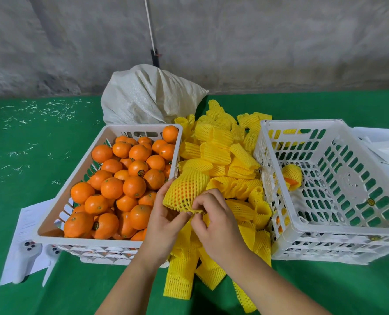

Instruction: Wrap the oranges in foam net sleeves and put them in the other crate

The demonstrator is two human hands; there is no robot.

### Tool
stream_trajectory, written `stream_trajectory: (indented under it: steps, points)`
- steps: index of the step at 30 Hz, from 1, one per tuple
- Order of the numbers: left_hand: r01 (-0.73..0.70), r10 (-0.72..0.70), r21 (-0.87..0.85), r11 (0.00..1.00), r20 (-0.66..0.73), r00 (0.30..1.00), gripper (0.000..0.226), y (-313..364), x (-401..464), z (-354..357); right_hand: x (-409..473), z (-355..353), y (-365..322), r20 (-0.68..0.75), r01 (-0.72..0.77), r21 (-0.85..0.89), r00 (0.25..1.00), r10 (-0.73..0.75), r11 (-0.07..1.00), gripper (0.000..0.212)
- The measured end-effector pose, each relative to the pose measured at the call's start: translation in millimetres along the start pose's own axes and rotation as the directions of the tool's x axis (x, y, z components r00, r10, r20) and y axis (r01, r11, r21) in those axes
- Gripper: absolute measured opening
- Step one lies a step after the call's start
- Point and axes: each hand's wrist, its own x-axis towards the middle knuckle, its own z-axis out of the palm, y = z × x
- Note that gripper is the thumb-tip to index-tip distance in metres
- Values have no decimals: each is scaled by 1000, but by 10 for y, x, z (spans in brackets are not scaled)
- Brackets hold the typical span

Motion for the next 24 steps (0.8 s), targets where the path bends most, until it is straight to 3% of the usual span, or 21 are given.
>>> stream_trajectory:
  steps: [4,5,7,8,10,13,16,19,22,24]
  points:
    - [-58,62,54,997,-86,994,70,-32,-5,6,-68,-84,22,50,-112,136,993,106,984,19]
    - [-71,80,97,993,-97,992,71,-31,-7,26,-68,-114,6,32,-218,241,976,217,946,30]
    - [-98,111,184,978,-64,992,76,-19,-4,98,-25,-138,-28,94,-434,504,887,453,747,67]
    - [-119,130,241,963,-29,991,82,-8,-4,141,16,-129,-42,168,-506,573,843,512,645,87]
    - [-139,143,343,929,13,990,93,10,-1,219,77,-114,-16,212,-548,589,814,541,594,108]
    - [-154,154,377,913,32,988,91,90,28,278,187,-222,126,124,-518,589,816,564,620,116]
    - [-205,191,429,880,78,979,59,155,102,144,337,-582,422,-8,-562,491,761,648,666,123]
    - [-110,142,575,811,-10,990,31,115,274,-173,483,-1077,836,-293,-512,424,703,648,748,88]
    - [27,-15,779,626,-23,1000,35,-38,524,-499,533,-1283,1226,-480,-531,370,593,646,762,94]
    - [-25,-156,939,342,83,984,44,-139,615,-605,548,-1249,1361,-447,-677,255,550,705,690,106]
